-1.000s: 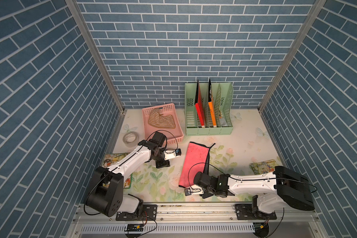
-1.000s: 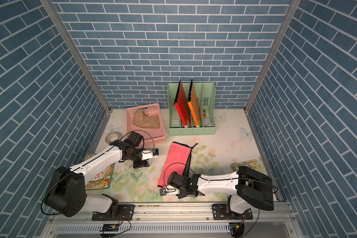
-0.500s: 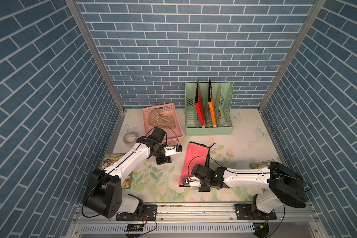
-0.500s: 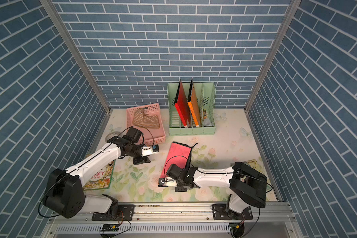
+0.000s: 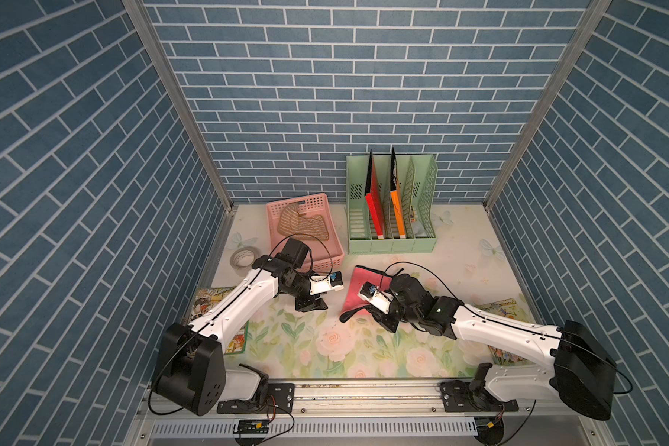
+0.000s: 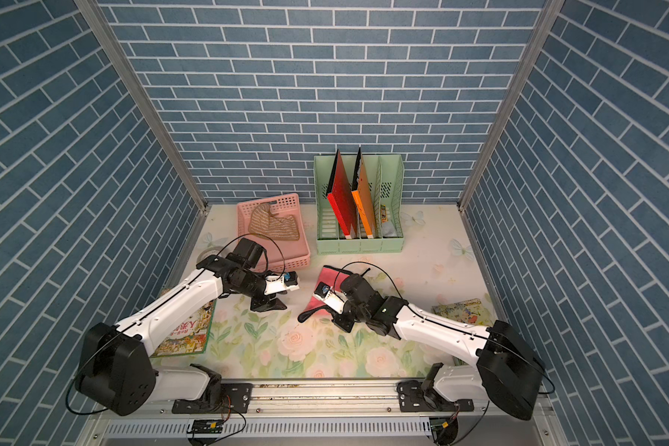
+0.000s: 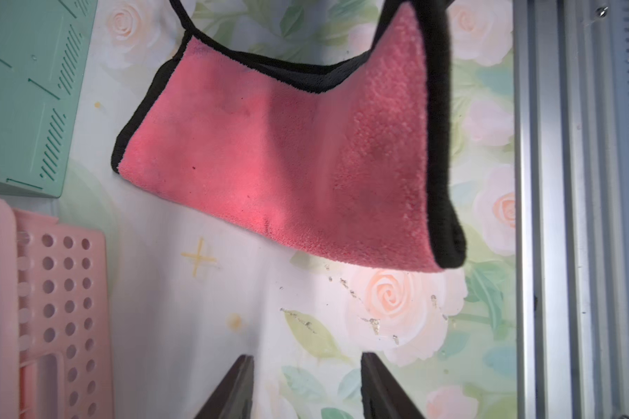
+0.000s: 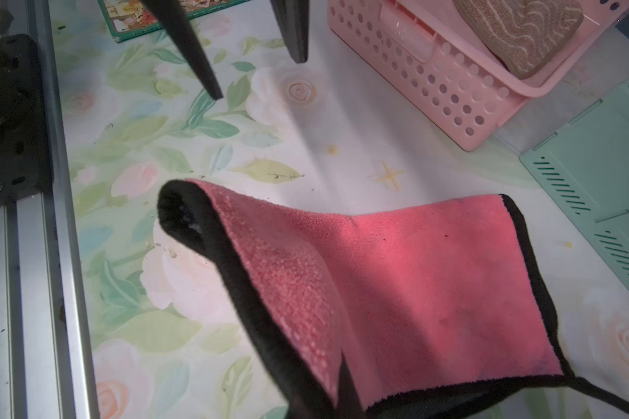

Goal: Fold the square dishcloth
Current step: Fold the cleaning item at the center of the board.

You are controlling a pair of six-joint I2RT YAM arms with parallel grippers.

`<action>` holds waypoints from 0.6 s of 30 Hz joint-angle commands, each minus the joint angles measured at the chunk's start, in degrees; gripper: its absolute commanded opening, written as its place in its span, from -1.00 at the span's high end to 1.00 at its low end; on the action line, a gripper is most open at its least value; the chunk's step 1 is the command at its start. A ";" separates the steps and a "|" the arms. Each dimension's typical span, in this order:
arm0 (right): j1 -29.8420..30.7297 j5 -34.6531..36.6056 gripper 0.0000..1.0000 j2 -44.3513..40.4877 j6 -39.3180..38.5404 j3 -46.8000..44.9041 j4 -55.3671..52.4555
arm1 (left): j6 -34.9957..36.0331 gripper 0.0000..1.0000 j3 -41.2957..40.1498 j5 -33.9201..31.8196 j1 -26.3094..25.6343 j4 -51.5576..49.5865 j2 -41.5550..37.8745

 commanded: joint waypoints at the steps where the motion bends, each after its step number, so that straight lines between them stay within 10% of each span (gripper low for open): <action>1: -2.81 -5.41 1.00 -0.97 5.74 -1.87 3.80 | 2.72 -0.12 0.92 6.74 -2.26 -5.62 -0.51; 18: -9.23 -8.59 1.00 0.95 7.77 -1.70 3.65 | -16.64 -0.02 1.82 -5.38 -14.08 19.64 8.27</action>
